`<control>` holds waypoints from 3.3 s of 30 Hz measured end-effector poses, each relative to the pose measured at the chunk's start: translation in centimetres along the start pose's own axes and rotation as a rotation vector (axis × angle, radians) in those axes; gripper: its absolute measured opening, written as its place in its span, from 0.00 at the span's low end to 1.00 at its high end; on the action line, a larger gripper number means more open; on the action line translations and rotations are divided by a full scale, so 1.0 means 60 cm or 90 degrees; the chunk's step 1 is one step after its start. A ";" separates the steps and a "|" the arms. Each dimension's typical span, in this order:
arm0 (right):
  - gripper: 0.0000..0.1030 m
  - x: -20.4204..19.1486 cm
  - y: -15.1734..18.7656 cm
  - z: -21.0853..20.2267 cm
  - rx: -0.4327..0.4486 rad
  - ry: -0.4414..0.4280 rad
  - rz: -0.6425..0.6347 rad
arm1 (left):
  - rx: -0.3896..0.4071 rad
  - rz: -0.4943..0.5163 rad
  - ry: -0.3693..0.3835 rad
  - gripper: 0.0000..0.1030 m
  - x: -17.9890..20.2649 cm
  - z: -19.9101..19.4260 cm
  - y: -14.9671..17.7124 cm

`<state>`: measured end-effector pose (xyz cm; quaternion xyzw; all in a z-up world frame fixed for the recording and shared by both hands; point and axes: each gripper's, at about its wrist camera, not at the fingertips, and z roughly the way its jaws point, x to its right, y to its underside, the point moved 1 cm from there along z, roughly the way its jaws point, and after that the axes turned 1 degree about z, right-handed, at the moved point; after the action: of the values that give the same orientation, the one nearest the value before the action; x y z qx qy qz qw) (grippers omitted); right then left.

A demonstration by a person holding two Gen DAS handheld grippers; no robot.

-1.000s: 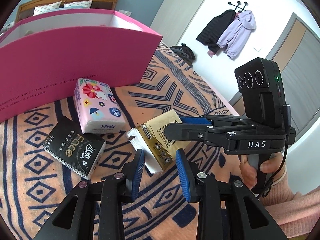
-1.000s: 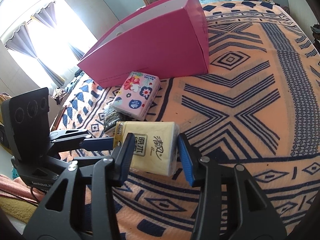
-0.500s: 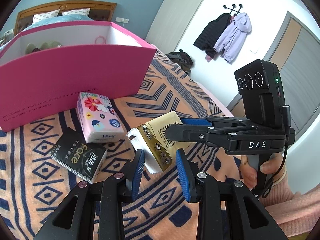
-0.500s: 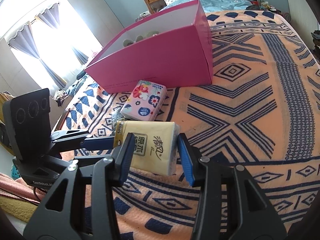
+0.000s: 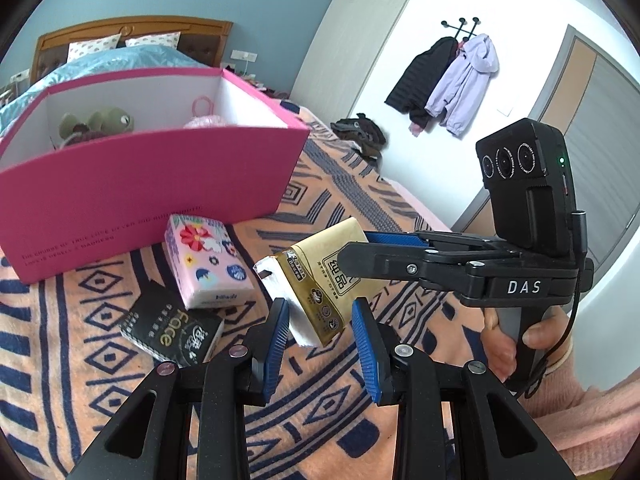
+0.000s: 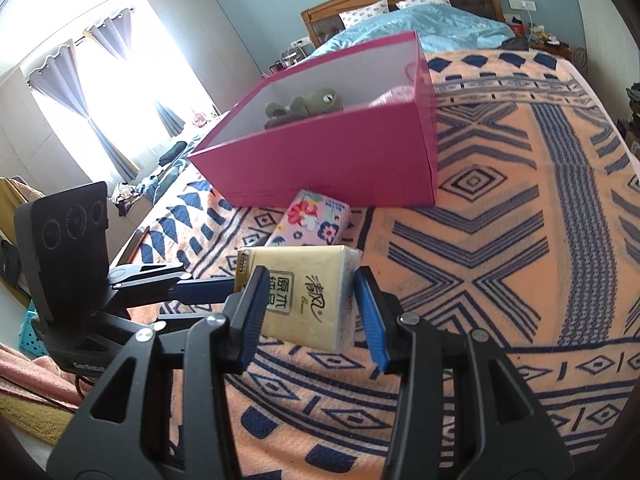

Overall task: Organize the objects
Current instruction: 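Carry the yellow tissue pack over the pink box, then lower the tissue pack into the box and open both grippers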

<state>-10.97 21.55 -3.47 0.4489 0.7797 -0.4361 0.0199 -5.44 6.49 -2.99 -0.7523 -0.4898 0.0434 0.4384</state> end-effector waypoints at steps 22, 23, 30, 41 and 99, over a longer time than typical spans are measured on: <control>0.46 -0.025 -0.065 -0.005 0.043 -0.003 -0.036 | 0.055 0.015 -0.031 0.32 -0.024 -0.035 -0.063; 0.46 -0.026 -0.068 -0.006 0.045 -0.005 -0.037 | 0.056 0.015 -0.032 0.32 -0.025 -0.036 -0.066; 0.46 -0.033 -0.095 -0.011 0.061 -0.006 -0.054 | 0.071 0.018 -0.038 0.32 -0.036 -0.042 -0.092; 0.46 -0.024 -0.145 -0.006 0.075 0.000 -0.060 | 0.080 0.033 -0.048 0.32 -0.044 -0.039 -0.139; 0.53 0.034 -0.246 0.142 -0.007 0.131 -0.064 | 0.001 -0.031 -0.121 0.30 -0.152 0.069 -0.213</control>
<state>-25.84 13.77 0.16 0.4514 0.8017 -0.3836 -0.0797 -21.13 3.73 0.12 -0.7324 -0.5473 0.1039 0.3914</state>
